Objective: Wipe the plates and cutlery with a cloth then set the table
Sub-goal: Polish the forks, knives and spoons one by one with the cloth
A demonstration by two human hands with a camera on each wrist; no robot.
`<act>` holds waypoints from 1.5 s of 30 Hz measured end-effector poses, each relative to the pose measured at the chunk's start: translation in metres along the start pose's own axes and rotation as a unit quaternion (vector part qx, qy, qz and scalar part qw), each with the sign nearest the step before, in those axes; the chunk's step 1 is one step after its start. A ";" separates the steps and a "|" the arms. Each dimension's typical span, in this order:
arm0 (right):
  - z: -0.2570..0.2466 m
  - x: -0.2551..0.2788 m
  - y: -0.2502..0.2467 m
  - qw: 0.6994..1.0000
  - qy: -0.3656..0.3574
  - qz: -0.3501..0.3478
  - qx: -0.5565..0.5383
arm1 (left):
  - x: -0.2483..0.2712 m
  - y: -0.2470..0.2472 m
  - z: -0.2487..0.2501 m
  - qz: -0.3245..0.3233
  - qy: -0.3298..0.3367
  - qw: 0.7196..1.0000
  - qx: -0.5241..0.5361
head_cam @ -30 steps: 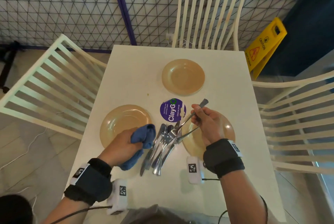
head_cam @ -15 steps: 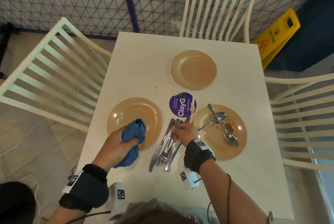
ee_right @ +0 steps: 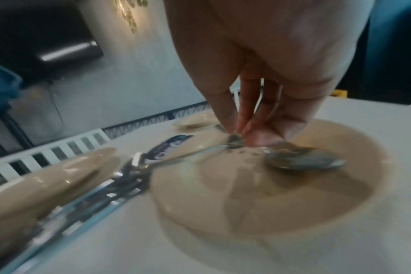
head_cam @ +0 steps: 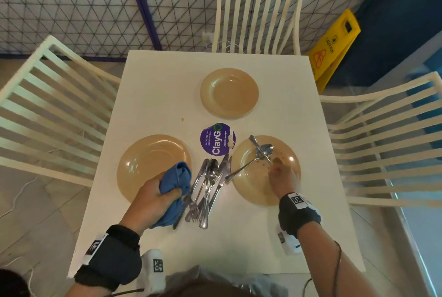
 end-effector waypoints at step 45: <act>0.003 0.084 -0.092 0.909 -0.190 -0.251 -0.274 | -0.052 0.164 0.163 0.143 0.076 0.970 0.181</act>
Point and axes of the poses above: each hand's wrist, its own x-axis away from the middle knuckle, its own y-axis out of the palm, z = x × y, the point moved 10 cm from there along -x, towards the middle knuckle, and after that the axes turned 10 degrees about y, right-handed, at the moved point
